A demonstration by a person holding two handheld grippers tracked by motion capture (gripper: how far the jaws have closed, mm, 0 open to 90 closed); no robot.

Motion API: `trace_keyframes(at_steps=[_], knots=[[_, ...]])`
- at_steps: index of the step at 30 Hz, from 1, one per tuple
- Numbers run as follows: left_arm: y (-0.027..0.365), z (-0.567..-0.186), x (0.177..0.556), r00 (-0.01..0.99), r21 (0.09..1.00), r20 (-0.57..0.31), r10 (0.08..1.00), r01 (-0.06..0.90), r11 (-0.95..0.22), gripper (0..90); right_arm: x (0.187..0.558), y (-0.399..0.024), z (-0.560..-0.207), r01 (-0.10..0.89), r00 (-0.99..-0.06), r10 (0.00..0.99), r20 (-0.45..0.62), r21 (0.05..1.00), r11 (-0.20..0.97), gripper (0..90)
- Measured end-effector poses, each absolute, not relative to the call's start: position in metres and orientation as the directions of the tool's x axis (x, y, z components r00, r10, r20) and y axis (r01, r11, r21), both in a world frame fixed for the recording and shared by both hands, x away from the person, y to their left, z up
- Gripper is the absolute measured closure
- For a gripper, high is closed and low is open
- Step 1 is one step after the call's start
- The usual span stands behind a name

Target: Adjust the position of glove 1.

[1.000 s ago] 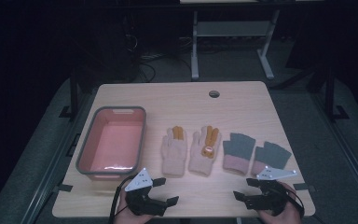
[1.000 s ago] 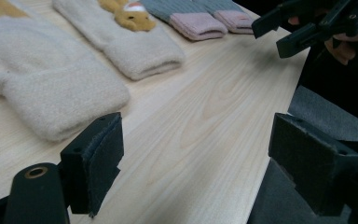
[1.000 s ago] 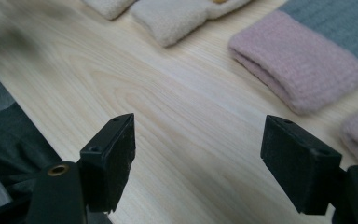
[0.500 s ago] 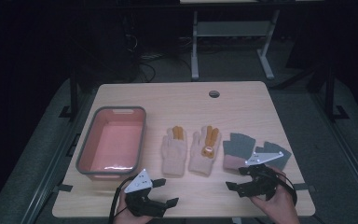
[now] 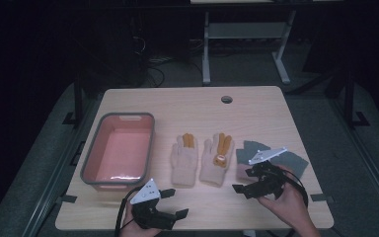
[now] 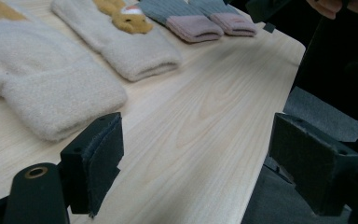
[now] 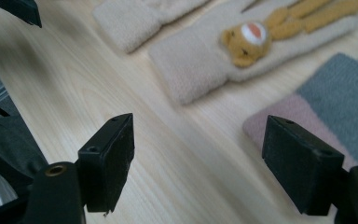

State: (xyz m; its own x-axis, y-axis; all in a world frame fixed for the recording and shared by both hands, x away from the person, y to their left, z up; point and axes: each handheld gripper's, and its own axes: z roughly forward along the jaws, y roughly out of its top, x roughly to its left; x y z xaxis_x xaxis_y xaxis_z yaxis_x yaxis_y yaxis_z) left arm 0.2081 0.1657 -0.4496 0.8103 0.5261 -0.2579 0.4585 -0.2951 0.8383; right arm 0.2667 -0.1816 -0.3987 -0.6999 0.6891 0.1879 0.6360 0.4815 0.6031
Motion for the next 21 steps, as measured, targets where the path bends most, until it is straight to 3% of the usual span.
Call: trace_keyframes(at_steps=[21], knots=[[0.168, -0.446, 0.208, 0.809, 0.847, -0.253, 0.53, 0.45, -0.283, 18.0, 0.314, -0.142, -0.381, 0.587, -0.752, 0.647, 0.128, 0.576, 0.568, 26.0]])
